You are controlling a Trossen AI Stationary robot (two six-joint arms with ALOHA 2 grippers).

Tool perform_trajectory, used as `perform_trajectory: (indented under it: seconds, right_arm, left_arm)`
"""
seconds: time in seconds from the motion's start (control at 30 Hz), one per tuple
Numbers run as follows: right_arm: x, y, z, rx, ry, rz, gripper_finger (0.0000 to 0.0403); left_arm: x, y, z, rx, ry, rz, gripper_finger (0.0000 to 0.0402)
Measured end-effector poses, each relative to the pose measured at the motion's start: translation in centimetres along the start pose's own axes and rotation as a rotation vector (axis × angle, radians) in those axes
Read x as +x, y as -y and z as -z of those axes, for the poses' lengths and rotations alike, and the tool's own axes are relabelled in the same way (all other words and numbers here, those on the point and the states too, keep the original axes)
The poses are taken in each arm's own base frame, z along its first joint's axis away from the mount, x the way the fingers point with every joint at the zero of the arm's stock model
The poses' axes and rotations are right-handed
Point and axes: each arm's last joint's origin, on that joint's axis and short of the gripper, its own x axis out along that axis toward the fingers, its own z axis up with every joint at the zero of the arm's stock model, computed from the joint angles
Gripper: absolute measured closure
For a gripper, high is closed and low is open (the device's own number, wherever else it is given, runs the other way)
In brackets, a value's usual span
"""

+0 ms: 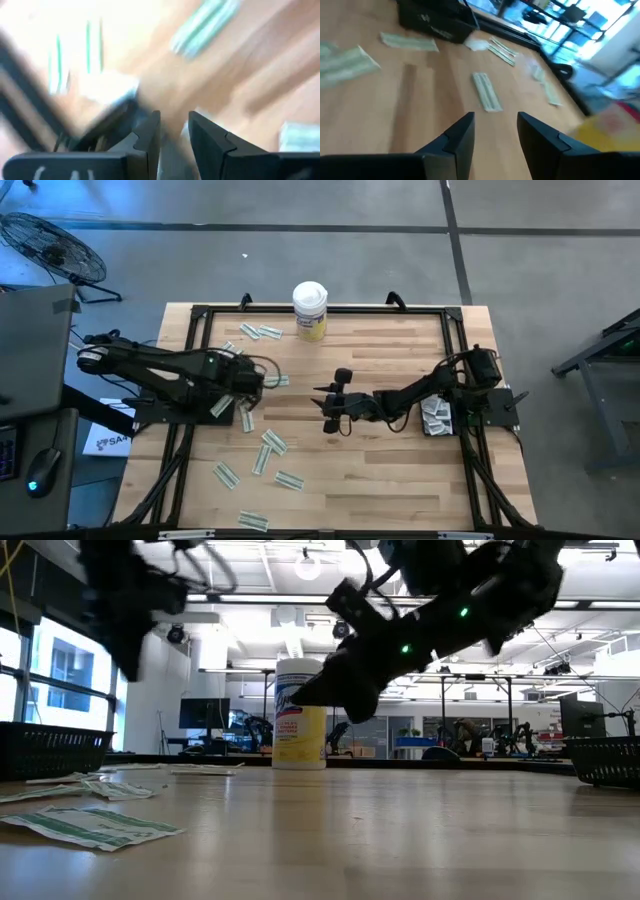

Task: Pick & Place First Aid Supplies
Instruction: Put the bandage into the left black basket

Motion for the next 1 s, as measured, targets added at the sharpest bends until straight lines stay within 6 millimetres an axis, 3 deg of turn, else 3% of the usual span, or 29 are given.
perform_trajectory:
  seconds: [0.17,0.3,0.43,0.57,0.67,0.83,1.0]
  right_arm:
    - [-2.7,-1.1,-1.4,-0.147,-0.076,0.135,0.0265]
    - [-4.3,-1.7,-2.2,-0.179,-0.101,0.107,0.0264]
    - [-5.0,-1.8,-2.4,-0.179,-0.111,0.103,0.0265]
    - [-4.9,-1.7,-2.6,-0.163,-0.095,0.124,0.0265]
    - [-4.7,-1.3,-2.5,-0.187,-0.113,0.159,0.0265]
    - [-6.4,-1.1,-3.2,-0.265,-0.175,0.415,0.0265]
    - [-7.4,-1.3,-3.8,-0.244,-0.155,0.339,0.0265]
  left_arm:
    - [1.5,1.9,-1.2,0.079,0.261,0.11,0.0305]
    - [3.3,3.1,-1.3,0.086,0.381,0.226,0.0305]
    - [4.1,3.4,-1.3,0.087,0.469,0.237,0.0305]
    - [4.6,3.5,-1.6,-0.017,0.568,0.2,0.0305]
    - [5.8,4.0,-1.5,-0.049,0.587,0.183,0.0305]
    - [8.5,5.5,-1.4,-0.074,0.56,0.159,0.0305]
    - [11.0,7.1,-1.5,-0.14,0.546,0.161,0.0305]
